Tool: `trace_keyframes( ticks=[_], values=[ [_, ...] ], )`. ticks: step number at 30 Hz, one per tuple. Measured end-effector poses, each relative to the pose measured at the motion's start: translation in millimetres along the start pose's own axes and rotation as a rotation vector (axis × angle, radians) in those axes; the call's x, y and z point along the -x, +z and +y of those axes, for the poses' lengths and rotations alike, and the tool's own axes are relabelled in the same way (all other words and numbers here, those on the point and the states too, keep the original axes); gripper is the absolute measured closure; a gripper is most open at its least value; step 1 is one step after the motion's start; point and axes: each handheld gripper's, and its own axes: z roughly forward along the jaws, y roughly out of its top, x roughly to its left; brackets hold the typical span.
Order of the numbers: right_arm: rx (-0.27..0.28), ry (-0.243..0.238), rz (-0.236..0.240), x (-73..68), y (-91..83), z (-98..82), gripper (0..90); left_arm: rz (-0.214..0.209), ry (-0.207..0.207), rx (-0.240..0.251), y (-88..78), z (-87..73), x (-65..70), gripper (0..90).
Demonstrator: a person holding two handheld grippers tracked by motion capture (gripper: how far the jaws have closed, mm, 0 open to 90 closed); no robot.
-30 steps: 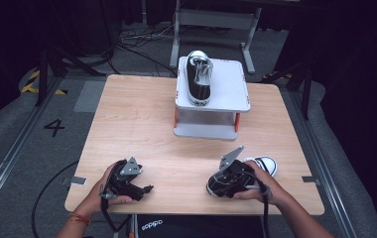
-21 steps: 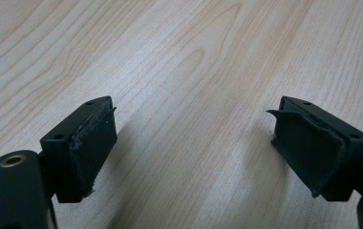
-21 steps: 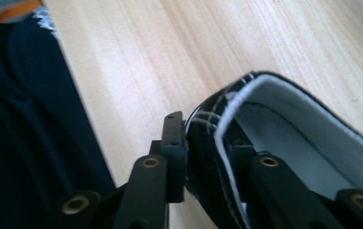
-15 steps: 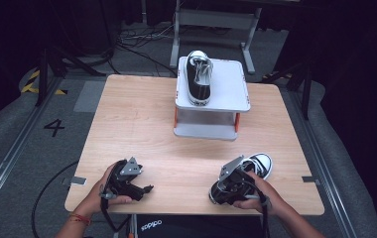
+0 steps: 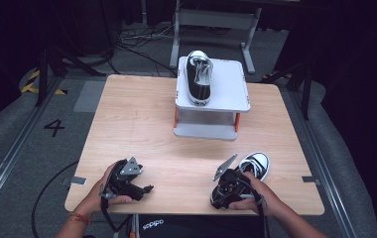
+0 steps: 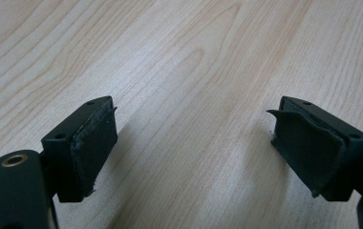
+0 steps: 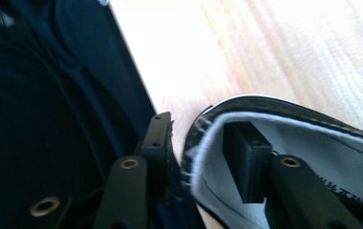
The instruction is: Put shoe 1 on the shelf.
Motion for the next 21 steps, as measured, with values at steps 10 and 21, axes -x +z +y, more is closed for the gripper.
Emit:
trace_keyframes(
  ticks=[10,21],
  values=[
    [-0.034,-0.100,-0.062,-16.2,-6.5,-11.3,78.4,-0.003,0.005,-0.002,0.1,0.4,-0.5,15.4],
    [-0.014,-0.113,-0.039,-19.7,-13.6,-39.2,78.0,-0.001,0.004,-0.002,0.1,0.5,-0.4,15.4]
  ],
)
